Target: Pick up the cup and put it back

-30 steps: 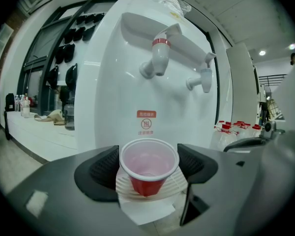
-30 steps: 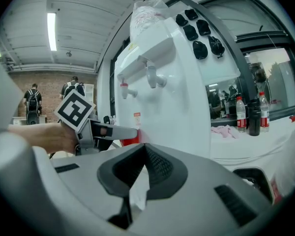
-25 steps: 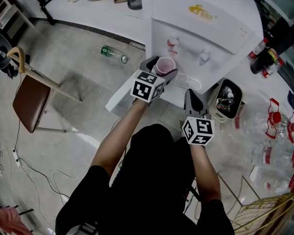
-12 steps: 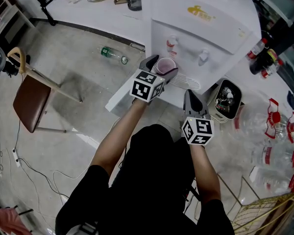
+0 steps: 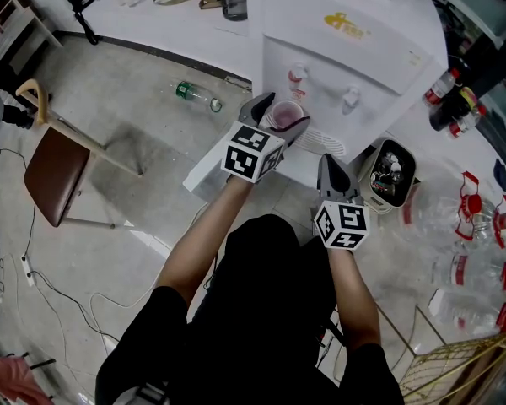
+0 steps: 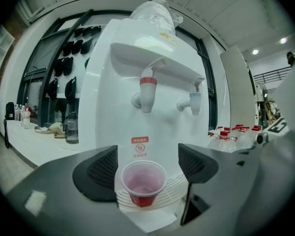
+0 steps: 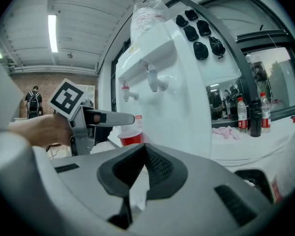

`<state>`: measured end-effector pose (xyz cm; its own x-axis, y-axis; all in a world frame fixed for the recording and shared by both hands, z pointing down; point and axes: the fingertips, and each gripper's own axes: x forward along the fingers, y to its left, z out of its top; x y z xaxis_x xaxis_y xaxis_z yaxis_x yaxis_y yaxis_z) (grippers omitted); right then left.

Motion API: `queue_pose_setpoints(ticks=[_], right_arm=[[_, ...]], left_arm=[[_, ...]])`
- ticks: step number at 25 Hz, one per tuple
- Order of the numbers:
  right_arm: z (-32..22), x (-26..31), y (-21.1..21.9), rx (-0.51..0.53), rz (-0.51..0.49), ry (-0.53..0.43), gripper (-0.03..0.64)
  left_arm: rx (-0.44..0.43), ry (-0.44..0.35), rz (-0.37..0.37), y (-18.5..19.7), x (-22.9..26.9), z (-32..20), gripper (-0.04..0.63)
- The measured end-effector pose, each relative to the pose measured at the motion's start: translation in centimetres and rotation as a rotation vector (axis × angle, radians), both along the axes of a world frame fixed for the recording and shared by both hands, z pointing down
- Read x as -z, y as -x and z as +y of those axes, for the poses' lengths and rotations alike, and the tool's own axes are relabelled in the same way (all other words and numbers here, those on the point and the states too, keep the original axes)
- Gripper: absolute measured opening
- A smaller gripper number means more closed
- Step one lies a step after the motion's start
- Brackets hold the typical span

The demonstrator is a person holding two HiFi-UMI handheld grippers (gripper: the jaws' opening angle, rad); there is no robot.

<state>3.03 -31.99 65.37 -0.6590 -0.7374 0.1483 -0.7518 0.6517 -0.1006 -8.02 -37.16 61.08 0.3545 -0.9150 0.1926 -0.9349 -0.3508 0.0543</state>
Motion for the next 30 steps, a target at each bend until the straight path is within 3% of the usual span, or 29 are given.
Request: queue_pose_setpoints(ticks=[10,11,13,14,19,25,30], right_arm=[[-0.2,0.2,0.3,0.003,-0.012,-0.007,-0.006],[-0.3,0.0,0.3,0.002,-0.013,-0.004,-0.006],[-0.4,-0.3,0.5,0.004,-0.012,0.004,-0.006],[-0.5,-0.4,0.7,0.006,-0.01,0.008,-0.005],[-0.8,-1.2,1.0,0.012,0.007,0.058,-0.006],[-0.1,-0.5,0.4,-0.006,0.056,0.184,-0.006],[2.3,3.1,-0.4,-0.002,0.103,0.293,-0.006]], left_arm=[[-0.025,0.003,0.023,-0.2,-0.6,6.0,0.359],[-0.028,0.013,0.017,-0.2,-1.2,6.6,0.335],[-0.025,0.031,0.018,0.1,-2.3,7.5,0.18],[-0.022,0.038,0.023,0.2,-2.8,7.8,0.142],[0.002,0.079,0.068,0.3,-4.5,8.5,0.023],[0.042,0.128,0.085,0.4,-2.3,9.1,0.009],[0.088,0.219,0.089,-0.1,1.6,11.7,0.009]])
